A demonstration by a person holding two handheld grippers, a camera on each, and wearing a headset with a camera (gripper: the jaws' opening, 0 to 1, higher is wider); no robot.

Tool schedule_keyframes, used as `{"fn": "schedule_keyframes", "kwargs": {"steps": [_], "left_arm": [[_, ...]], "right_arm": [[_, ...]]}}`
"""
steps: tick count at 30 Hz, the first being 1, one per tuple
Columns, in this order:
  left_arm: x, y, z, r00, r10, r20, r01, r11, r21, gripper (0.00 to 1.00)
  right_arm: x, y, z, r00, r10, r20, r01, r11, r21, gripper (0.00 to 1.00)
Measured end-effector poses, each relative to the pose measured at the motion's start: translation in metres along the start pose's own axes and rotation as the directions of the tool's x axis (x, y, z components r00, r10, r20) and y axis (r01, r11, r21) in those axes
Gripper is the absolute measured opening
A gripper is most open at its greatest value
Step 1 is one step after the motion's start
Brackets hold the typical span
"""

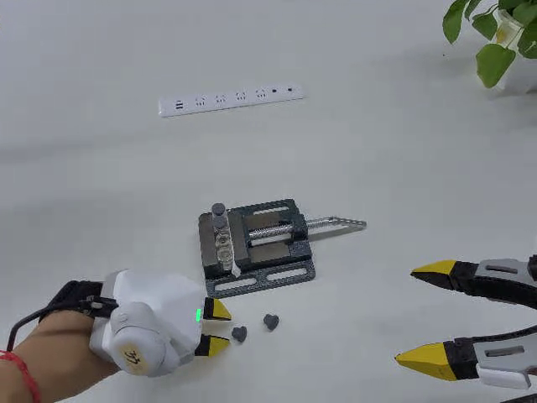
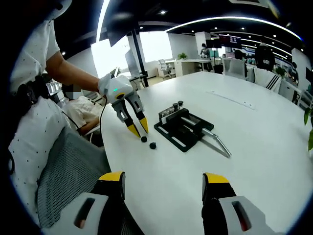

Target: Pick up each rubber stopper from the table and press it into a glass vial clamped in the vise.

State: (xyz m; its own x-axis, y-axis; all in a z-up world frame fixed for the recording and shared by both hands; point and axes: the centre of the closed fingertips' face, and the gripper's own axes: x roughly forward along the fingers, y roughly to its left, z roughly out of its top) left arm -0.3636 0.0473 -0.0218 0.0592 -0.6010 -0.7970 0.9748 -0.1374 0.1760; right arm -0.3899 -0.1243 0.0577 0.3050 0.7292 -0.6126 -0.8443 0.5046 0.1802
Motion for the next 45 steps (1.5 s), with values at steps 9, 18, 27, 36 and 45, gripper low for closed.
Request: {"fn": "schedule_keyframes", "kwargs": {"steps": [9,18,27,36,45], "left_arm": [[0.0071,-0.0015,-0.0006,0.9994,-0.032,-0.014,0.033,0.999,0.032,0.08],[0.0084,-0.0041,-0.0023,0.9988,-0.043,-0.022,0.044,0.999,0.030,0.06],[0.0075,-0.0030,-0.0011,0.9990,-0.041,-0.018,0.041,0.999,0.025,0.06],[0.0062,-0.0034,-0.0019,0.9987,-0.047,-0.020,0.048,0.998,0.033,0.08],[0.0080,-0.0028,0.0006,0.9985,-0.050,-0.021,0.051,0.997,0.050,0.05]], "right_arm": [[-0.0039,-0.0057,0.0006,0.9998,-0.017,0.008,0.017,1.000,0.009,0.60],[-0.0035,-0.0035,0.0047,0.9996,-0.024,0.012,0.024,1.000,0.013,0.59],[-0.0015,-0.0046,0.0044,0.9997,-0.024,0.011,0.024,1.000,0.014,0.59],[-0.0009,-0.0019,0.0071,0.9997,-0.024,0.012,0.023,1.000,0.020,0.59],[-0.0022,-0.0033,0.0051,0.9997,-0.023,0.011,0.023,1.000,0.020,0.58]]}}
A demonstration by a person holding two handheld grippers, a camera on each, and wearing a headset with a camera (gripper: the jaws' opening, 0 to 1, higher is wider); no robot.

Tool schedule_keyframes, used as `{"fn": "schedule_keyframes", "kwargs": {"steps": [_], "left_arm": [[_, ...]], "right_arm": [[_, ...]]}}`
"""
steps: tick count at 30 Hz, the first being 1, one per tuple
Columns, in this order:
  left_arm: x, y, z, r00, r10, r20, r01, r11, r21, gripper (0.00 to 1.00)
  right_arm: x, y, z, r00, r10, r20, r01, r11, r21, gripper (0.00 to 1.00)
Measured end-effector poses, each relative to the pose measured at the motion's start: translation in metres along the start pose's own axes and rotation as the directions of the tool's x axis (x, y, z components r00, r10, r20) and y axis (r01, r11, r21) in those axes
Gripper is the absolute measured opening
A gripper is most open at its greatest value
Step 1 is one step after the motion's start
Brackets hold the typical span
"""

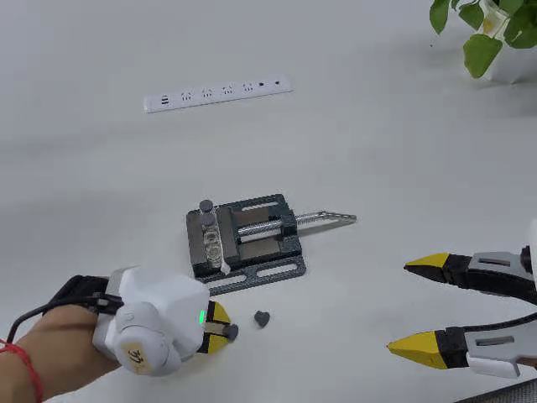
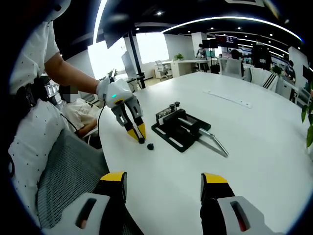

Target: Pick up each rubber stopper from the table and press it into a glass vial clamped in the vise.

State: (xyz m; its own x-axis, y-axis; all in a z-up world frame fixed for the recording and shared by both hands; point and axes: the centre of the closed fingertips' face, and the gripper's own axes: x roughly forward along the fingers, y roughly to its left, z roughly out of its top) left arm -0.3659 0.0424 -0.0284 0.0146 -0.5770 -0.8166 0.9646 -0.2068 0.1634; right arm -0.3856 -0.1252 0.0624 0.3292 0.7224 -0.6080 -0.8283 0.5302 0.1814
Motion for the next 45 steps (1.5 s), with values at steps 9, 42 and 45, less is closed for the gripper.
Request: {"fn": "schedule_keyframes", "kwargs": {"steps": [9,42,45], "left_arm": [[0.000,-0.001,-0.001,1.0000,0.004,-0.005,-0.004,1.000,-0.002,0.04],[-0.058,-0.001,0.079,0.9047,0.292,0.310,-0.099,0.852,-0.515,0.04],[-0.067,-0.001,0.086,0.8908,0.316,0.327,-0.103,0.841,-0.531,0.04]], "right_arm": [[-0.001,-0.003,-0.001,1.0000,0.001,0.004,-0.001,1.000,-0.003,0.58],[0.050,0.055,0.072,0.9783,0.207,0.005,-0.202,0.961,-0.190,0.53],[0.054,0.063,0.077,0.9718,0.235,-0.008,-0.232,0.950,-0.209,0.50]]}}
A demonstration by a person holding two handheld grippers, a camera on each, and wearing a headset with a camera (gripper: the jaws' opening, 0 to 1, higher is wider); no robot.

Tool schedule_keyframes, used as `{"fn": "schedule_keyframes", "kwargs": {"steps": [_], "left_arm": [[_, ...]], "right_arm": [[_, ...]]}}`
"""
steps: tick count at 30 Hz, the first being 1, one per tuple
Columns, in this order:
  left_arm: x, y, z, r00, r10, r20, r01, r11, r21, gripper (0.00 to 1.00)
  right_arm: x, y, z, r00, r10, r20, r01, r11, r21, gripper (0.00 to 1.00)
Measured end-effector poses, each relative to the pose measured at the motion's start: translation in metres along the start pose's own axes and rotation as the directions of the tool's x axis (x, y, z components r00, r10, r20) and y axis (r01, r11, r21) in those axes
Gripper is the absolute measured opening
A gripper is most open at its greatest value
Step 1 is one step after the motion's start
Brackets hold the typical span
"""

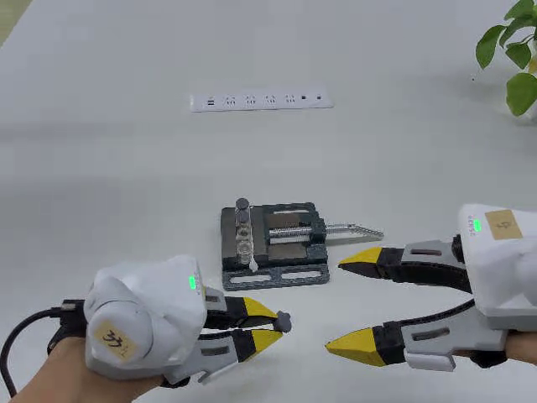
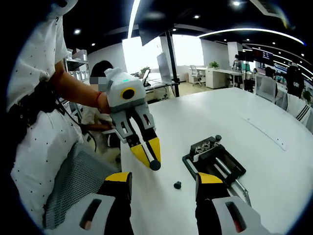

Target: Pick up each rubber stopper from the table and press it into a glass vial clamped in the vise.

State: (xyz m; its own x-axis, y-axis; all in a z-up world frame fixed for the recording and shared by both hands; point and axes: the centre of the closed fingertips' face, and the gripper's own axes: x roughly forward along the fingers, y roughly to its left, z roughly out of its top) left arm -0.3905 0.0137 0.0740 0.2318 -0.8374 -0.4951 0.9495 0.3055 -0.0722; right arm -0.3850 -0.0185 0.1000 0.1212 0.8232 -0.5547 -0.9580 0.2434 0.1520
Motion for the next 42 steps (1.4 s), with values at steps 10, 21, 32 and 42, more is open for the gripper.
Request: {"fn": "schedule_keyframes", "kwargs": {"steps": [10,21,32,42], "left_arm": [[-0.012,-0.004,0.019,0.9981,0.022,0.057,-0.022,1.000,-0.011,0.04],[-0.015,-0.009,0.024,0.9972,0.021,0.072,-0.021,1.000,0.008,0.04],[-0.017,-0.012,0.022,0.9971,0.021,0.073,-0.022,1.000,0.013,0.04],[-0.018,-0.014,0.022,0.9970,0.019,0.075,-0.019,1.000,0.012,0.04]], "right_arm": [[0.016,0.020,0.018,0.9942,0.104,-0.029,-0.105,0.993,-0.054,0.29],[0.025,0.029,0.023,0.9838,0.161,-0.079,-0.169,0.979,-0.111,0.14],[0.028,0.034,0.021,0.9774,0.181,-0.110,-0.195,0.971,-0.140,0.08],[0.027,0.035,0.020,0.9748,0.186,-0.124,-0.204,0.966,-0.157,0.07]]}}
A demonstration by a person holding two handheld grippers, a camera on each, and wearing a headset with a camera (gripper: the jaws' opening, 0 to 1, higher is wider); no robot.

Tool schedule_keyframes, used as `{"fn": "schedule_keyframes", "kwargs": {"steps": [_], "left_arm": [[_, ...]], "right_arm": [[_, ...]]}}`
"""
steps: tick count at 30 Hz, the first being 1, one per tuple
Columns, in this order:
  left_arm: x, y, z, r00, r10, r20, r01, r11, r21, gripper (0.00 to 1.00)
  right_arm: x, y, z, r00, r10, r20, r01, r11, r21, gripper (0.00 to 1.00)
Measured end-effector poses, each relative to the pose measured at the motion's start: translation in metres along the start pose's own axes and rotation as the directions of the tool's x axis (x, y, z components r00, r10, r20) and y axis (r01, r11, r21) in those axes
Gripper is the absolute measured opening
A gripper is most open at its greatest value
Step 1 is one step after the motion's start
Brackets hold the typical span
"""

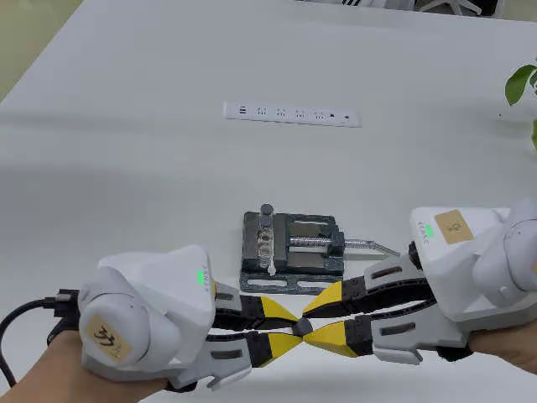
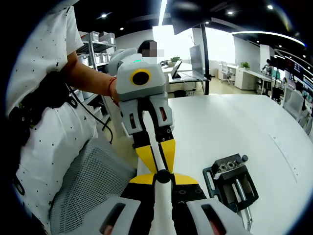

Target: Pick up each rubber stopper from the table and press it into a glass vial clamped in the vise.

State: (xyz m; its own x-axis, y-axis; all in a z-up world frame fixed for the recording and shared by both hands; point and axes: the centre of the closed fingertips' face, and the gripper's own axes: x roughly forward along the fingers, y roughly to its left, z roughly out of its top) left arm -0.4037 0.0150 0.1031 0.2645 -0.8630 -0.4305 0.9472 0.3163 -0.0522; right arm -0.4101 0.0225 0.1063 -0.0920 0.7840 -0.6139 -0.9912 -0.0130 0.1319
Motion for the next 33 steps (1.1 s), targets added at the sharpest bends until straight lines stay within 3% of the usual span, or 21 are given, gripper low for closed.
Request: {"fn": "schedule_keyframes", "kwargs": {"steps": [15,33], "left_arm": [[0.0006,-0.0032,0.0005,0.9998,-0.017,-0.011,0.017,1.000,0.003,0.04],[-0.0083,0.0002,0.0001,0.9990,0.025,0.038,-0.023,0.999,-0.036,0.07]], "right_arm": [[-0.0001,0.0025,-0.0005,0.9993,0.012,-0.037,-0.013,0.999,-0.030,0.05],[0.0041,-0.0003,0.0056,0.9977,0.027,-0.062,-0.028,0.999,-0.025,0.05]]}}
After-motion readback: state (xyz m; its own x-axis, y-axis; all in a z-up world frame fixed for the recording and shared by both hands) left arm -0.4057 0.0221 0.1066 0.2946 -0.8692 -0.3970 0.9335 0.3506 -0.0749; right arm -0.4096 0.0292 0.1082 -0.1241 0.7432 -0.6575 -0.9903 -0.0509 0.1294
